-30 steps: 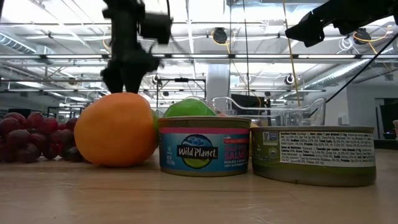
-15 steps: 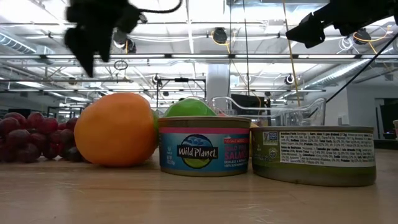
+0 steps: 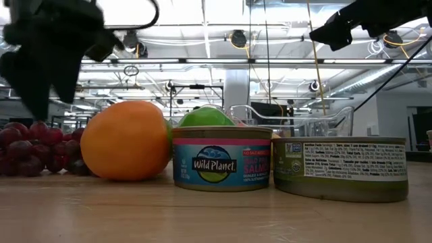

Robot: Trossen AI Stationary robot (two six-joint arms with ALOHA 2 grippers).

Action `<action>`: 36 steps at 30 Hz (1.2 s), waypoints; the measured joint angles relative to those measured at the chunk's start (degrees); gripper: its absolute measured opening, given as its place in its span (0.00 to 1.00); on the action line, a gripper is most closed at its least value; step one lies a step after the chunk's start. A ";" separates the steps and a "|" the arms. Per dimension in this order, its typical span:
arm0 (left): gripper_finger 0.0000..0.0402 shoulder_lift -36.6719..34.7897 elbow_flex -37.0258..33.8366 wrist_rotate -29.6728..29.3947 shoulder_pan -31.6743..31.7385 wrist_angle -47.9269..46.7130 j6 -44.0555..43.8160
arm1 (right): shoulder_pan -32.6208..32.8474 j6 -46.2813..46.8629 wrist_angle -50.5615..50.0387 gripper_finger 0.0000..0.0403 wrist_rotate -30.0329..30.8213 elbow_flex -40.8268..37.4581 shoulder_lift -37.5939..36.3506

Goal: Pick & Place Food Item
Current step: Put the grapes into the bottom left transparent bin

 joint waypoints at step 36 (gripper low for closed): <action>0.57 0.04 -15.04 -2.72 0.01 18.83 2.41 | 0.00 0.47 -0.01 0.79 0.00 0.00 0.00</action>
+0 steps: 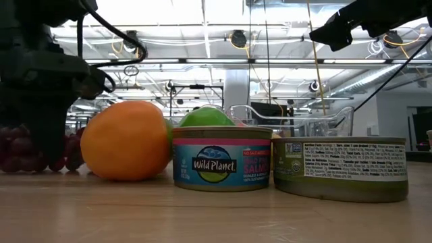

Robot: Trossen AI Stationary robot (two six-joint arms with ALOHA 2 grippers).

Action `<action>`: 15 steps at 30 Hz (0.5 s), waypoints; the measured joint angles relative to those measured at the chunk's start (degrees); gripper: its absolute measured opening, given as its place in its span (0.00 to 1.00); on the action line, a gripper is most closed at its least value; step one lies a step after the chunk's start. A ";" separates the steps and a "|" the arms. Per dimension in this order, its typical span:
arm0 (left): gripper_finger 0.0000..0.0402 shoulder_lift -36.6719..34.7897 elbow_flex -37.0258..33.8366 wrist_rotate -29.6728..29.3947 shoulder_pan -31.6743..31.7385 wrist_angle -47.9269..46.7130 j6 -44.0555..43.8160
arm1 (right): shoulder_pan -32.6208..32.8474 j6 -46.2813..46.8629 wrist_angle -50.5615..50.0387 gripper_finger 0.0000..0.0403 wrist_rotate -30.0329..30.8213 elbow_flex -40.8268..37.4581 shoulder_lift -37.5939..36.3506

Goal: Pick & Place Food Item
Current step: Put the grapes into the bottom left transparent bin

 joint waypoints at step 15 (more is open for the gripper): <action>0.12 -0.17 0.20 3.52 0.22 3.24 8.45 | -0.02 0.00 -0.02 0.79 0.00 0.00 0.00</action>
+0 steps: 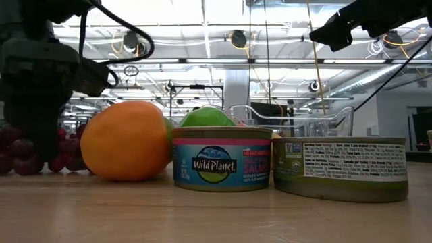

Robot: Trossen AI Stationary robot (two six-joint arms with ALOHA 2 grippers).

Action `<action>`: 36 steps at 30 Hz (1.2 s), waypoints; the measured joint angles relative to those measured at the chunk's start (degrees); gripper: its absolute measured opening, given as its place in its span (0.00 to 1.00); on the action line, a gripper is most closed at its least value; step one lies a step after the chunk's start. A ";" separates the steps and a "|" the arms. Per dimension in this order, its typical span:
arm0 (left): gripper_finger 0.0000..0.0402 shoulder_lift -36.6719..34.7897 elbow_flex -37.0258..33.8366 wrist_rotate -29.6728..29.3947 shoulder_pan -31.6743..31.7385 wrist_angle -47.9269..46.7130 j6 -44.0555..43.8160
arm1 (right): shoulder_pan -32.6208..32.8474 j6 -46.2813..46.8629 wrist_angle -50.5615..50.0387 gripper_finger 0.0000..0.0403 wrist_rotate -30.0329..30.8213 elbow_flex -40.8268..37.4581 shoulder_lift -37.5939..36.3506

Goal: Pick & Place Food Item
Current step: Put the grapes into the bottom left transparent bin

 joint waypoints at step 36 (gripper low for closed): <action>0.12 -7.64 9.49 -23.74 25.72 16.81 58.71 | 0.01 -0.46 0.28 0.79 0.41 -0.02 0.02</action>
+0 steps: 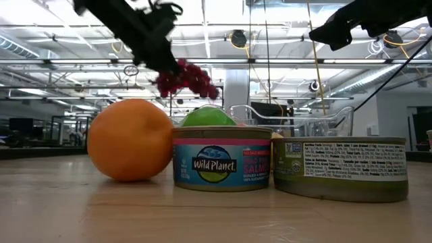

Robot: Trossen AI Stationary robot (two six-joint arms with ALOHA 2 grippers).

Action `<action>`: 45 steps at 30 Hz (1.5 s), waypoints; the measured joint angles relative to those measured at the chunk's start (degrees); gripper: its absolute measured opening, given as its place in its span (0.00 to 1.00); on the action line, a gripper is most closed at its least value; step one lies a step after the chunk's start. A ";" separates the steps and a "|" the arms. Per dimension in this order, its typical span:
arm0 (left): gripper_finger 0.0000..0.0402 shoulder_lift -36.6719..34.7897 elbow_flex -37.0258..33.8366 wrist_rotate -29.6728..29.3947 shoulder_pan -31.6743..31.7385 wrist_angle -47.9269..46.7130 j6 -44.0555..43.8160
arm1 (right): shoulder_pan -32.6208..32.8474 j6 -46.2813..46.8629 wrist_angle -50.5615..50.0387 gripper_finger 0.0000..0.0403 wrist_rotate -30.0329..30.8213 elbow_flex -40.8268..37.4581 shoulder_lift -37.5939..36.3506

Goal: Pick & Place Food Item
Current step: Put the grapes into the bottom left transparent bin, then put the green pear into the bottom left transparent bin

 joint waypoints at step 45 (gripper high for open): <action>0.74 4.51 -0.02 1.98 7.03 11.10 1.59 | -0.01 -0.05 -0.44 0.79 -0.13 -0.02 0.00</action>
